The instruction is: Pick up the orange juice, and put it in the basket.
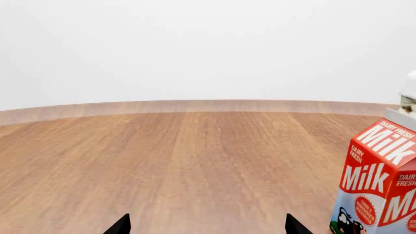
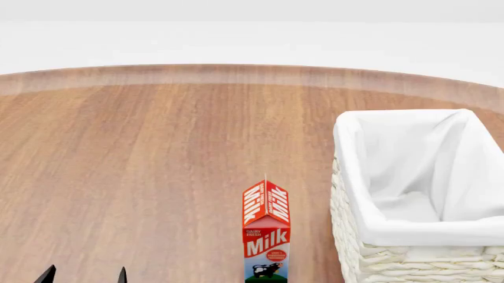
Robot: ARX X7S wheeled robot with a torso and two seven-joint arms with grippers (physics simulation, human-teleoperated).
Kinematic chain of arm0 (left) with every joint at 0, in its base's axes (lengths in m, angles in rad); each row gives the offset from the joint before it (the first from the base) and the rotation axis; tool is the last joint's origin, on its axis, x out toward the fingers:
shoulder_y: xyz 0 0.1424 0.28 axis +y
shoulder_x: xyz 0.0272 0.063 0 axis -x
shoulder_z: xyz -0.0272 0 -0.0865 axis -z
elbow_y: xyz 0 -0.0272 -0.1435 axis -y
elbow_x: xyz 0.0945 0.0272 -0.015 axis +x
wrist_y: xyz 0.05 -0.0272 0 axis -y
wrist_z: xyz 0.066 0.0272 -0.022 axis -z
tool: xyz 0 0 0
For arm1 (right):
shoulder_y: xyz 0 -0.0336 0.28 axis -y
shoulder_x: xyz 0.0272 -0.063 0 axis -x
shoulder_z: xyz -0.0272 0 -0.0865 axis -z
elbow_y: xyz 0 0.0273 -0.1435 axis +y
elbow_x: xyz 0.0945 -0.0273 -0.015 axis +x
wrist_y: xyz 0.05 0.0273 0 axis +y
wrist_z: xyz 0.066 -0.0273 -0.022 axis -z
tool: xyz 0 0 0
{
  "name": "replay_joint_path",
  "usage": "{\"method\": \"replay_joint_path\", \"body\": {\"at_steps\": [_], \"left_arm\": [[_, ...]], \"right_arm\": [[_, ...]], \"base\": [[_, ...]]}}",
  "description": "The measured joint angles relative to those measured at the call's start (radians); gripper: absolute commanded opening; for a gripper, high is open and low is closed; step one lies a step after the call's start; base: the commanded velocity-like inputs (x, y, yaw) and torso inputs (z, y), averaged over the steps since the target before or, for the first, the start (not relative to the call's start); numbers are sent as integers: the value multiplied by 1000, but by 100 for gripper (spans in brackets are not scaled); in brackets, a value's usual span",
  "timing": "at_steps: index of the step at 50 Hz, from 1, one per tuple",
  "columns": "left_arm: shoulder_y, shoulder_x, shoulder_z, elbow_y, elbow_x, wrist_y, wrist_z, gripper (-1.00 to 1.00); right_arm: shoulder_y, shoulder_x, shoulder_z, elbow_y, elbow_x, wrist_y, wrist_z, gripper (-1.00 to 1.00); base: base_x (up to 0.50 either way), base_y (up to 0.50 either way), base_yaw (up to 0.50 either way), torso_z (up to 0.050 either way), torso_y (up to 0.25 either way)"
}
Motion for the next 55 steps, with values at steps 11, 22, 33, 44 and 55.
{"method": "replay_joint_path", "body": {"at_steps": [11,22,33,44,55], "left_arm": [[-1,-2,3,0,-2,1,-3,100],[-2,-5,7,-1,-5,2,-6,100],[-3,-7,10,-1,-7,3,-9,100],[-4,-9,13,-2,-10,5,-11,100],[-4,-12,16,-2,-12,6,-14,100]], "right_arm": [[11,1,-4,19,20,-12,6,-100],[5,9,-13,8,40,-14,9,-100],[-19,24,-26,-44,50,7,14,-100],[-47,48,-40,-141,46,44,30,-100],[-65,70,-46,-223,43,74,47,-100]], "base": [[0,0,0,0,0],[0,0,0,0,0],[0,0,0,0,0],[0,0,0,0,1],[0,0,0,0,0]]}}
